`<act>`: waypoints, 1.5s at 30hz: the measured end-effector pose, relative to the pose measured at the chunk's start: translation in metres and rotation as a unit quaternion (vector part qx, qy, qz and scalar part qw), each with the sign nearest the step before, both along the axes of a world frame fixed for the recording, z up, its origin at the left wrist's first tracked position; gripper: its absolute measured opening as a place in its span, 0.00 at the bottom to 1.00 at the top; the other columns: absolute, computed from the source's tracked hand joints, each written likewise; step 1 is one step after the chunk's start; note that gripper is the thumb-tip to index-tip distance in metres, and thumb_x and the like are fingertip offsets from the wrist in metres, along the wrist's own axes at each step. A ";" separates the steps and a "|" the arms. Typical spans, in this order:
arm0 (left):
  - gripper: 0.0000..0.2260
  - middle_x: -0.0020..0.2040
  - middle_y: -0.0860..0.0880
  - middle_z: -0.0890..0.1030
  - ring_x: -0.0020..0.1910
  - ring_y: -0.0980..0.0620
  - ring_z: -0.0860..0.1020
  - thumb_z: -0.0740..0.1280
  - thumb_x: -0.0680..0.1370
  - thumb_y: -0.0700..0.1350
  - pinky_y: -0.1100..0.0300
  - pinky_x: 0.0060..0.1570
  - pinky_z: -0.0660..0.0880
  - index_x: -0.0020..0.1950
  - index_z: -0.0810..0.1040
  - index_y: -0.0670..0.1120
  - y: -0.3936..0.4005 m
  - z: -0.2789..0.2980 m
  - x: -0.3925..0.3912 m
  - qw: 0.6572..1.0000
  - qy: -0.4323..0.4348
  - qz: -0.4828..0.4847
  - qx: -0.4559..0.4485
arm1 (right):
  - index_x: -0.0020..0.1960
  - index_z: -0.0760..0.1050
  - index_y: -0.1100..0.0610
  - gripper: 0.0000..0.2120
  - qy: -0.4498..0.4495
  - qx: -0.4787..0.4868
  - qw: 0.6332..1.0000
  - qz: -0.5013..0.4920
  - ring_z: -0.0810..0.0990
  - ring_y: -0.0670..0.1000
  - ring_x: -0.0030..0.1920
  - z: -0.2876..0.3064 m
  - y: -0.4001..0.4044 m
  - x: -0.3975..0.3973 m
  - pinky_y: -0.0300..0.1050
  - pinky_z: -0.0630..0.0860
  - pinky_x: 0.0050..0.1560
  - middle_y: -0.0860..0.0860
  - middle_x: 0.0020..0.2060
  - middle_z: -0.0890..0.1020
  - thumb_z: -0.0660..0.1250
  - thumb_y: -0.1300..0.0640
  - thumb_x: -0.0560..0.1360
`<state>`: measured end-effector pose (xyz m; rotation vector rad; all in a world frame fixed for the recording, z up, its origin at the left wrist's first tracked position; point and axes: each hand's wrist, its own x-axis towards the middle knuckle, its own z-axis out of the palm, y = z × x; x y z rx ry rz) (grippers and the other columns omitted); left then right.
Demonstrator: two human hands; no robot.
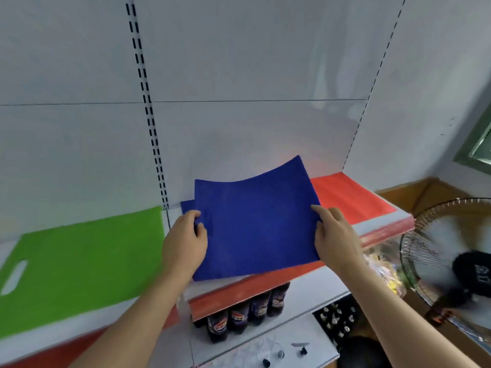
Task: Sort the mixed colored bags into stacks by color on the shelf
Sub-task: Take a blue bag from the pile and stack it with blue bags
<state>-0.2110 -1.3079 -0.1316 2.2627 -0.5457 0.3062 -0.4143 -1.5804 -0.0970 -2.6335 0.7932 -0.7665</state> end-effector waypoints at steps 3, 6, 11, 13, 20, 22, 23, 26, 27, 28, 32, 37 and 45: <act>0.14 0.61 0.48 0.81 0.55 0.47 0.81 0.64 0.83 0.45 0.49 0.53 0.78 0.69 0.77 0.47 -0.005 -0.008 0.009 0.999 0.012 0.040 0.020 | 0.77 0.71 0.53 0.23 0.009 0.017 0.999 0.028 0.79 0.59 0.56 -0.007 -0.021 0.028 0.56 0.79 0.55 0.52 0.63 0.75 0.58 0.61 0.84; 0.13 0.62 0.48 0.81 0.56 0.47 0.81 0.63 0.83 0.45 0.49 0.52 0.79 0.67 0.77 0.47 -0.009 -0.015 0.012 0.996 0.006 0.072 0.054 | 0.78 0.71 0.53 0.23 0.033 0.011 0.997 0.067 0.79 0.60 0.62 -0.018 -0.035 0.052 0.56 0.79 0.55 0.52 0.69 0.74 0.57 0.61 0.84; 0.14 0.62 0.47 0.81 0.56 0.46 0.80 0.62 0.84 0.45 0.48 0.51 0.80 0.69 0.77 0.47 -0.019 -0.012 0.010 0.986 0.020 0.128 0.106 | 0.78 0.71 0.56 0.23 0.083 0.016 0.989 0.119 0.75 0.60 0.70 -0.034 -0.057 0.083 0.54 0.79 0.58 0.53 0.69 0.76 0.57 0.62 0.84; 0.13 0.61 0.47 0.81 0.55 0.47 0.80 0.61 0.85 0.45 0.47 0.50 0.80 0.69 0.77 0.46 -0.024 -0.010 0.009 0.982 0.017 0.142 0.122 | 0.78 0.71 0.56 0.23 0.098 0.005 0.986 0.138 0.77 0.60 0.65 -0.040 -0.064 0.087 0.53 0.78 0.57 0.53 0.67 0.77 0.58 0.60 0.84; 0.13 0.60 0.46 0.80 0.53 0.46 0.80 0.61 0.85 0.44 0.46 0.50 0.79 0.69 0.77 0.46 -0.023 -0.012 0.004 0.962 0.046 0.204 0.177 | 0.77 0.71 0.60 0.23 0.124 0.000 0.970 0.208 0.76 0.60 0.63 -0.049 -0.071 0.097 0.56 0.77 0.63 0.55 0.65 0.77 0.62 0.54 0.84; 0.14 0.61 0.46 0.80 0.54 0.46 0.80 0.61 0.85 0.44 0.47 0.52 0.79 0.70 0.77 0.46 -0.022 -0.014 0.005 0.960 0.048 0.200 0.188 | 0.74 0.73 0.61 0.22 0.129 -0.006 0.971 0.202 0.77 0.60 0.62 -0.051 -0.070 0.099 0.56 0.76 0.63 0.55 0.62 0.79 0.62 0.53 0.83; 0.14 0.62 0.46 0.80 0.55 0.46 0.80 0.62 0.85 0.44 0.48 0.53 0.79 0.70 0.77 0.45 -0.022 -0.015 0.006 0.960 0.047 0.196 0.194 | 0.73 0.74 0.61 0.22 0.138 -0.009 0.971 0.195 0.77 0.60 0.62 -0.052 -0.069 0.099 0.56 0.76 0.64 0.56 0.62 0.79 0.63 0.52 0.83; 0.14 0.61 0.45 0.81 0.56 0.45 0.80 0.62 0.84 0.43 0.48 0.53 0.79 0.70 0.78 0.44 -0.021 -0.017 0.009 0.959 0.038 0.191 0.205 | 0.72 0.74 0.60 0.22 0.156 -0.027 0.970 0.184 0.76 0.59 0.65 -0.052 -0.068 0.102 0.54 0.74 0.67 0.55 0.63 0.79 0.61 0.49 0.83; 0.14 0.60 0.45 0.81 0.55 0.45 0.79 0.62 0.84 0.43 0.48 0.53 0.79 0.69 0.78 0.43 -0.021 -0.017 0.011 0.958 0.033 0.191 0.211 | 0.71 0.74 0.59 0.22 0.162 -0.034 0.970 0.180 0.75 0.58 0.66 -0.052 -0.067 0.102 0.54 0.74 0.68 0.54 0.64 0.79 0.60 0.48 0.83; 0.14 0.60 0.45 0.81 0.55 0.45 0.79 0.62 0.84 0.43 0.49 0.53 0.78 0.68 0.79 0.43 -0.021 -0.019 0.012 0.957 0.028 0.190 0.219 | 0.71 0.74 0.59 0.21 0.169 -0.041 0.969 0.177 0.75 0.57 0.67 -0.053 -0.066 0.103 0.53 0.73 0.69 0.54 0.64 0.79 0.60 0.47 0.83; 0.13 0.58 0.46 0.82 0.56 0.44 0.77 0.62 0.84 0.45 0.50 0.53 0.77 0.65 0.81 0.44 -0.020 -0.022 0.014 0.947 0.015 0.194 0.256 | 0.59 0.78 0.57 0.17 0.177 -0.052 0.969 0.166 0.74 0.56 0.66 -0.058 -0.067 0.103 0.51 0.72 0.69 0.53 0.62 0.79 0.57 0.46 0.84; 0.17 0.57 0.46 0.82 0.57 0.44 0.76 0.59 0.85 0.53 0.50 0.57 0.75 0.60 0.82 0.44 -0.021 -0.020 0.011 0.939 0.002 0.184 0.292 | 0.66 0.78 0.58 0.24 0.182 -0.078 0.966 0.169 0.64 0.58 0.78 -0.059 -0.069 0.104 0.51 0.64 0.78 0.55 0.75 0.71 0.55 0.42 0.85; 0.22 0.67 0.46 0.77 0.69 0.44 0.72 0.57 0.84 0.57 0.47 0.70 0.70 0.69 0.77 0.44 -0.007 0.004 -0.018 0.931 -0.039 0.205 0.299 | 0.84 0.58 0.55 0.37 0.176 -0.134 0.947 0.235 0.46 0.58 0.85 -0.040 -0.044 0.115 0.56 0.52 0.84 0.56 0.85 0.52 0.47 0.33 0.84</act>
